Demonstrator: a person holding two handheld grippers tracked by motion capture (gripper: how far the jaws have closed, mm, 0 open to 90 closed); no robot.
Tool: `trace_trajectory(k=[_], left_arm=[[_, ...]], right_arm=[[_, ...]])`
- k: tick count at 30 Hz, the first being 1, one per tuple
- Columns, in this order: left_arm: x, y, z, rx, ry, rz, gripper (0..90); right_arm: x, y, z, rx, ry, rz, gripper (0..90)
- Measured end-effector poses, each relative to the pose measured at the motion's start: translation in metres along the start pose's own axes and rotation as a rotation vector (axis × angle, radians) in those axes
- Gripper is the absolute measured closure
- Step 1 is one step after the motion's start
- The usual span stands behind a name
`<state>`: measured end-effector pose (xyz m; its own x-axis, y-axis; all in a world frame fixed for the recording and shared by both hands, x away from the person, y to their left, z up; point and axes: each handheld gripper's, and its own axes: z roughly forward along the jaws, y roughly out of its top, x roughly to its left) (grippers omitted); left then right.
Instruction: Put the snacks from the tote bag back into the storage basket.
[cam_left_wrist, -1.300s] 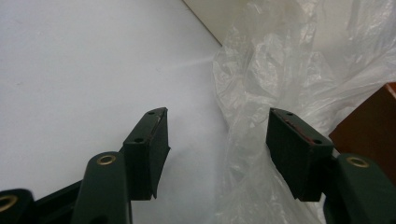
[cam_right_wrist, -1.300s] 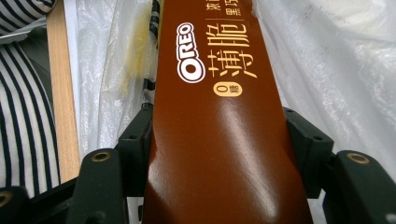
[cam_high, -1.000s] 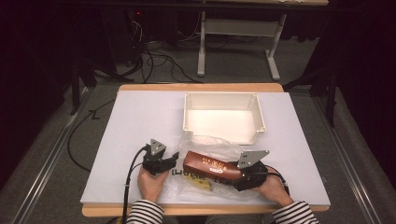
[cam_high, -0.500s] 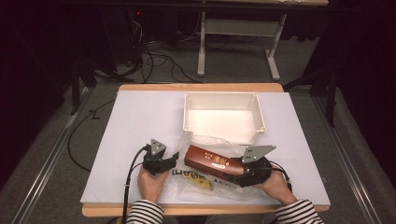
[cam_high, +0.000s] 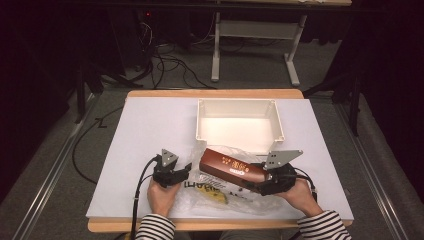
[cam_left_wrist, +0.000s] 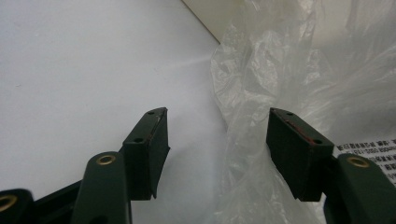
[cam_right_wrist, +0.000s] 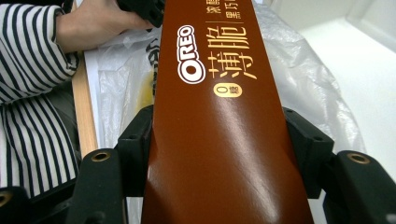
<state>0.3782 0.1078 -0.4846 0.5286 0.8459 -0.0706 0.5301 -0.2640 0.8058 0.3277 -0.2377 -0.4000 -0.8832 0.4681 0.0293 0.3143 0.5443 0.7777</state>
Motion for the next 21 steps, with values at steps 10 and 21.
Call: trace_trajectory(k=[10, 21], left_arm=[[0.001, -0.002, -0.003, -0.036, 0.007, -0.002, 36.9], [0.001, -0.002, -0.004, -0.044, 0.001, 0.0, 36.7]], right_arm=[[-0.007, 0.009, -0.009, -0.013, -0.018, 0.01, 38.3], [-0.02, 0.017, -0.017, -0.025, -0.047, 0.028, 38.3]])
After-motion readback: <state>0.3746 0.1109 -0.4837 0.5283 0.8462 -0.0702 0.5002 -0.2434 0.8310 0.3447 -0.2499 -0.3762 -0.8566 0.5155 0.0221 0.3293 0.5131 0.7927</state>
